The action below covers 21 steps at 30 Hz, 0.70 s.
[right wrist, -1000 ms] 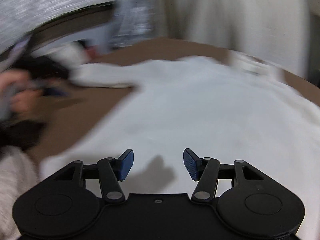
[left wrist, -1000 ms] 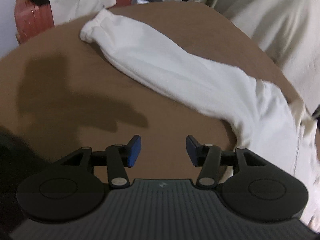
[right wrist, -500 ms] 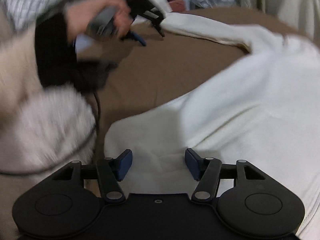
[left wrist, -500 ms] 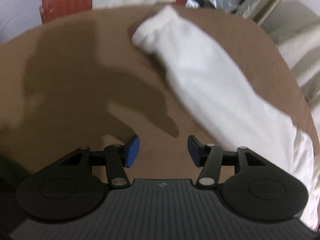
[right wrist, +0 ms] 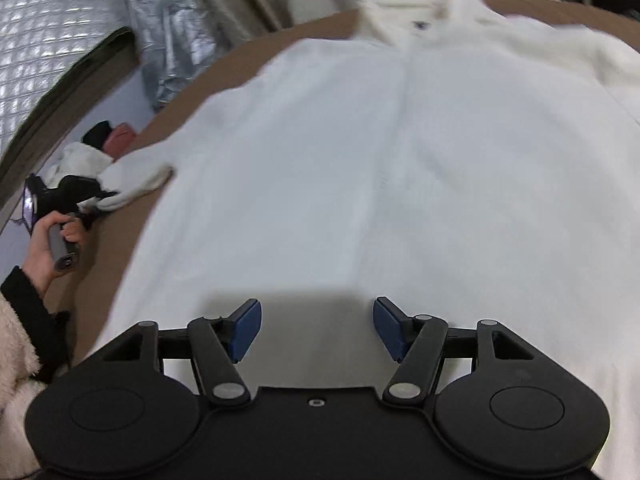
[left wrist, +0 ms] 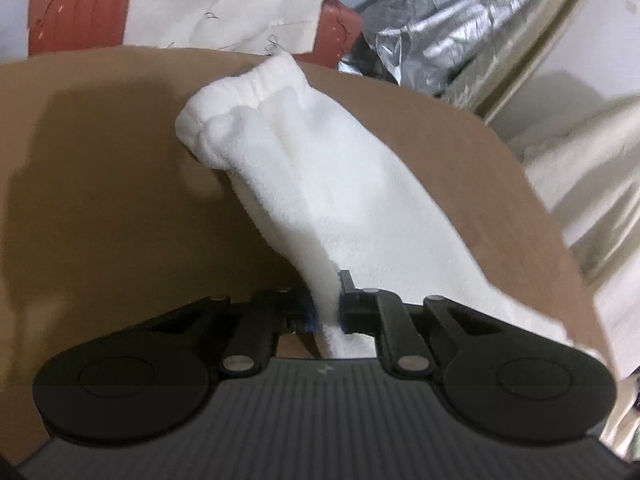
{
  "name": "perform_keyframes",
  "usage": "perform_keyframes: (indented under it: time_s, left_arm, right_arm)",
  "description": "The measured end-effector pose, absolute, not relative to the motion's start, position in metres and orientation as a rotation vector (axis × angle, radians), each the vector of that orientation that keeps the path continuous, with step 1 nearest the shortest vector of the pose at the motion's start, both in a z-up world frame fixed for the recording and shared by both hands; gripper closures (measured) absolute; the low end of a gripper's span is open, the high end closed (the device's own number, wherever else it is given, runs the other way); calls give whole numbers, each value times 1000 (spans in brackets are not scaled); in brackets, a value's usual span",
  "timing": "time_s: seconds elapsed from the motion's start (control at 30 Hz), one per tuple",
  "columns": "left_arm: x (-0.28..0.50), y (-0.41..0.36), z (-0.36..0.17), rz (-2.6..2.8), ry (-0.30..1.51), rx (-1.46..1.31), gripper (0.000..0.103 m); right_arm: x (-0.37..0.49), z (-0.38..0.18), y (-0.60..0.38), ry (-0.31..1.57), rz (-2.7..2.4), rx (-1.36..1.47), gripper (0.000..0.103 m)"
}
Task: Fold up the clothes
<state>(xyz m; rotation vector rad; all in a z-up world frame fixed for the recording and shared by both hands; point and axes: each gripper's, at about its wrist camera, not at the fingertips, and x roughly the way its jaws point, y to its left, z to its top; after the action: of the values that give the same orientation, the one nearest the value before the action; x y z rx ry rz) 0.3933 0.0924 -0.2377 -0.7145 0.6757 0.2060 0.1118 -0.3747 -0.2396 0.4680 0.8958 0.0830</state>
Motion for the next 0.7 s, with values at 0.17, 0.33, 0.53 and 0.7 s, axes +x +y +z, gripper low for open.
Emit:
perform_keyframes:
  time_s: [0.17,0.33,0.53,0.7]
  left_arm:
    - [387,70,-197,-8,505,-675,95]
    - [364,-15,-144,-290,443,-503,95]
    - [319,-172,-110,-671,435,-292,95]
    - [301,-291,-161,-899,743,-118,91]
  right_arm:
    - [106,-254,-372,877,90,486,35]
    - [125,-253,-358,915,82,424,30]
    - [121,-251,-346,887,95,346,27]
    - [106,-253,-350,841,106,344,26]
